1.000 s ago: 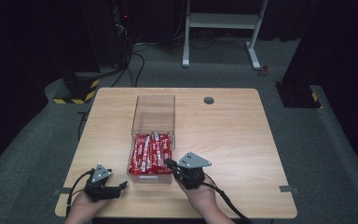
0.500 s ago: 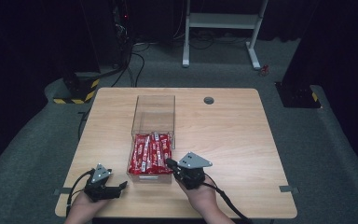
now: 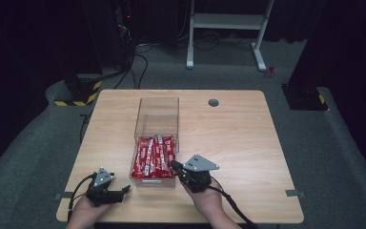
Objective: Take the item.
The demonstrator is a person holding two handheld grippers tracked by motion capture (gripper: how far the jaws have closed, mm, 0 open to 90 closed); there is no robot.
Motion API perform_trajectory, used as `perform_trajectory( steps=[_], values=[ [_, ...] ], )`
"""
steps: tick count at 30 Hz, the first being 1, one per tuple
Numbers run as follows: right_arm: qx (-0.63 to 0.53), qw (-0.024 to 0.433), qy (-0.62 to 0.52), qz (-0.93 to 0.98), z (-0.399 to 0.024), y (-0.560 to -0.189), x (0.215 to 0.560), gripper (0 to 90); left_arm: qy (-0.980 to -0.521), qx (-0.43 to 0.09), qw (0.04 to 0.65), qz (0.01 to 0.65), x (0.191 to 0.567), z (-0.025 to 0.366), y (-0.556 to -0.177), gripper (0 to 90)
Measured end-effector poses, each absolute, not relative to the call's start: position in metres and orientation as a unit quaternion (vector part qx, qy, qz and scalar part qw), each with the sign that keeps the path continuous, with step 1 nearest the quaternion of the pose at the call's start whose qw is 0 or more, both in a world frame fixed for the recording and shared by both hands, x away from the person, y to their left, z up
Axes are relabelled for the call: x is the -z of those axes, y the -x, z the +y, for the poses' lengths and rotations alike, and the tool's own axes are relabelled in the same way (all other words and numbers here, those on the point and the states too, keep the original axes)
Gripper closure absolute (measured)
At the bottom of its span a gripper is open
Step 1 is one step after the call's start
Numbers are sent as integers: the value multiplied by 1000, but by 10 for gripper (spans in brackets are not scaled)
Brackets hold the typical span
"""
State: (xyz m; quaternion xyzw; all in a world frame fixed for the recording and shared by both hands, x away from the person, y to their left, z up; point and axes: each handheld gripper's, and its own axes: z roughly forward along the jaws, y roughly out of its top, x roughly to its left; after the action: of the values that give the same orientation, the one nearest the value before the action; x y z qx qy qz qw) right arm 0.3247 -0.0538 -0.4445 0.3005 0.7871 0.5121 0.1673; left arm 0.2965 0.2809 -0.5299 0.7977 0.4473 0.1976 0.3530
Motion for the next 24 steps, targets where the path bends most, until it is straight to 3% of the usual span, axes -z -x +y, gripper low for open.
perform_trajectory(
  steps=[24],
  values=[
    [-528, 181, -303, 773, -62, -326, 435, 900, -799, -198, 352, 446, 530, 281, -296, 166]
  ],
)
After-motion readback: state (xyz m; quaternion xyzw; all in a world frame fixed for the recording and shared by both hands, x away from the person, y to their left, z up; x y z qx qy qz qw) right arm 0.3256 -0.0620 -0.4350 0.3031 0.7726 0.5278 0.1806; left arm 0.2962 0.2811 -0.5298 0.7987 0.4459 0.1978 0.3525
